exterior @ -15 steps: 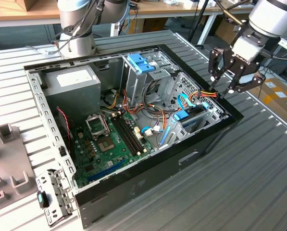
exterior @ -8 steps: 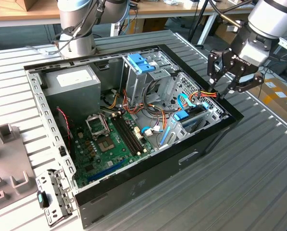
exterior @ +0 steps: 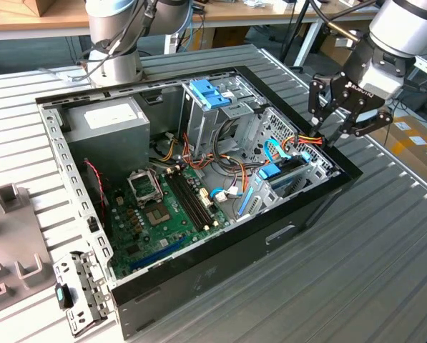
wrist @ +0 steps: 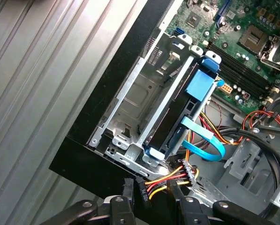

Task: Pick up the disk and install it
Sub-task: 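Insert the second disk wire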

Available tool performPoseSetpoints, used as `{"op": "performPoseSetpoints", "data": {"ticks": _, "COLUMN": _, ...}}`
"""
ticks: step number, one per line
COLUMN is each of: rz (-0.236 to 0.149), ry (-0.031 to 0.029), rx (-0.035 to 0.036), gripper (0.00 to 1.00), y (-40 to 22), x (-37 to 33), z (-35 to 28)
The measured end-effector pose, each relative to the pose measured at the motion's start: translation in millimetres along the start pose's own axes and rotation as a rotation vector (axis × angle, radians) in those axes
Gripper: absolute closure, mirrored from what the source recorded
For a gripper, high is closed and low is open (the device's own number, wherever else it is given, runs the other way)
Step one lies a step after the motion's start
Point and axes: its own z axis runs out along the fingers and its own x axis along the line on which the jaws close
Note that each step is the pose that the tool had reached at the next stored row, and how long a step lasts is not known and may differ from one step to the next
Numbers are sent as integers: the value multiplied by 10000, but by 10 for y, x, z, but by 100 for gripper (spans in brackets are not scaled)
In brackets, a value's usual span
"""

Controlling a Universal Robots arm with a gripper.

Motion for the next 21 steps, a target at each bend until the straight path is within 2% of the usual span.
{"op": "performPoseSetpoints", "data": {"ticks": 3, "rz": -770, "ry": -21, "rx": -29, "gripper": 58, "y": -15, "x": 9, "z": 3}}
{"op": "performPoseSetpoints", "data": {"ticks": 7, "rz": -812, "ry": -22, "rx": -31, "gripper": 58, "y": -45, "x": 29, "z": 21}}
{"op": "performPoseSetpoints", "data": {"ticks": 9, "rz": -828, "ry": -21, "rx": -32, "gripper": 58, "y": -47, "x": 32, "z": 40}}
{"op": "performPoseSetpoints", "data": {"ticks": 14, "rz": -832, "ry": -22, "rx": -32, "gripper": 58, "y": -48, "x": 32, "z": 40}}
{"op": "performPoseSetpoints", "data": {"ticks": 15, "rz": -832, "ry": -22, "rx": -32, "gripper": 60, "y": -48, "x": 32, "z": 40}}
{"op": "performPoseSetpoints", "data": {"ticks": 17, "rz": -833, "ry": -22, "rx": -32, "gripper": 73, "y": -48, "x": 32, "z": 41}}
{"op": "performPoseSetpoints", "data": {"ticks": 21, "rz": -834, "ry": -23, "rx": -32, "gripper": 73, "y": -48, "x": 32, "z": 36}}
